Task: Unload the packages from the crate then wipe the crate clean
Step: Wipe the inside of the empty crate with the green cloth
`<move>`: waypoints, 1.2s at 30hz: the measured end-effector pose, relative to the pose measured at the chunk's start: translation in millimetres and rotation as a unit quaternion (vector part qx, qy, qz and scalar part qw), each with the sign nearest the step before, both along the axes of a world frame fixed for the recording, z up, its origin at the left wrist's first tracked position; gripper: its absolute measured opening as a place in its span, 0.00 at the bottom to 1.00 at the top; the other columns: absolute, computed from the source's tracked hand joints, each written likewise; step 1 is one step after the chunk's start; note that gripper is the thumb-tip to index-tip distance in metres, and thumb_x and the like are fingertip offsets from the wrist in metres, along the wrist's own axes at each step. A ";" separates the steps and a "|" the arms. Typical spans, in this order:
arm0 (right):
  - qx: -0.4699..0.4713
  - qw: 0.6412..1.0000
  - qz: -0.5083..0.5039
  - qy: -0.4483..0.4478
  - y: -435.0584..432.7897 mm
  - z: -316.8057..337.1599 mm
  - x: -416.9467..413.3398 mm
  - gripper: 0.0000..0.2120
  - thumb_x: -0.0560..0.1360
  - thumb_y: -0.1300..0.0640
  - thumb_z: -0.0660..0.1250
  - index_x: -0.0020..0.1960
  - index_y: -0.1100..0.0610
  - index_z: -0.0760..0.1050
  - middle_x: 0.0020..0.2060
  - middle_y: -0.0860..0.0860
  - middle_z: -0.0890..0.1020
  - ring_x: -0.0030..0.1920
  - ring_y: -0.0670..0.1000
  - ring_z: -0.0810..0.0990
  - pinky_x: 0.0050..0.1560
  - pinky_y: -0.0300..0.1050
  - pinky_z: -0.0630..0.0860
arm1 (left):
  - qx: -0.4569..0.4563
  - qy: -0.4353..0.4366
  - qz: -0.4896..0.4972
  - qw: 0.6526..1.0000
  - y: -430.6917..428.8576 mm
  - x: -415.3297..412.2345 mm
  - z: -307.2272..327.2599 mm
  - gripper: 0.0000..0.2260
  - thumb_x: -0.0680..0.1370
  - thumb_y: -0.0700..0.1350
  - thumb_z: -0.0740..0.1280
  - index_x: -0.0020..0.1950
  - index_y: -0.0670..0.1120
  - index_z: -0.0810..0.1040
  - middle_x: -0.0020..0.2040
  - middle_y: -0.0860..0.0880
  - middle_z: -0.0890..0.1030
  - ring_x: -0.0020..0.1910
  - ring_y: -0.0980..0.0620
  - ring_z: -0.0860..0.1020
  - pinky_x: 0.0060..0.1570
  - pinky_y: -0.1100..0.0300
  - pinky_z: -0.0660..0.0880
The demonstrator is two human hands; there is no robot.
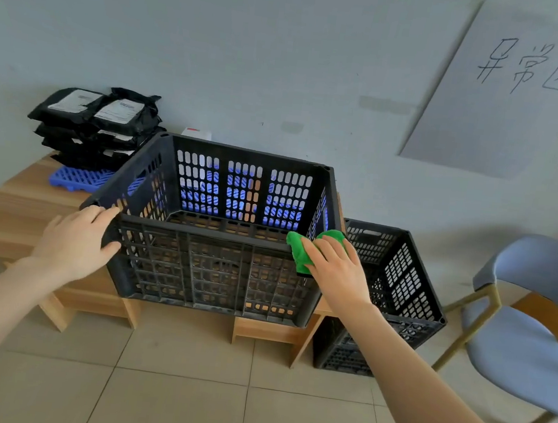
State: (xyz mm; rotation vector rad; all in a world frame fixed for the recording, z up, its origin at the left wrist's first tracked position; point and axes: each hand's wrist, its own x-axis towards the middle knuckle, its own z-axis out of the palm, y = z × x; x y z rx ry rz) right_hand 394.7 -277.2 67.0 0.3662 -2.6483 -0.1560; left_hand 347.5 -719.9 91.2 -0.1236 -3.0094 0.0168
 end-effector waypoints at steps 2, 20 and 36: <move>-0.007 1.000 0.000 0.008 2.5 -1.4 0.6 0.29 0.69 0.54 0.75 0.68 0.53 0.70 0.59 0.51 0.79 0.63 0.56 0.75 0.68 0.58 0.68 | 0.021 -0.018 0.006 1.000 2.4 2.5 3.3 0.28 0.78 0.53 0.66 0.76 0.46 0.64 0.72 0.45 0.69 0.67 0.42 0.72 0.57 0.44 0.75; -0.044 0.998 0.034 -0.002 -58.1 -6.1 -16.0 0.27 0.74 0.54 0.69 0.71 0.52 0.66 0.57 0.49 0.78 0.59 0.54 0.76 0.66 0.55 0.68 | 0.036 -0.027 -0.014 0.999 -9.4 -1.5 2.9 0.25 0.77 0.48 0.68 0.74 0.47 0.67 0.68 0.46 0.69 0.67 0.40 0.67 0.53 0.45 0.76; -0.066 0.998 -0.017 -0.003 -91.2 3.3 -8.9 0.21 0.75 0.51 0.69 0.67 0.52 0.73 0.57 0.48 0.80 0.59 0.54 0.78 0.60 0.58 0.73 | 0.090 0.080 -0.156 0.980 -43.2 -8.9 -8.8 0.23 0.72 0.38 0.72 0.67 0.48 0.77 0.58 0.47 0.79 0.58 0.41 0.75 0.47 0.46 0.77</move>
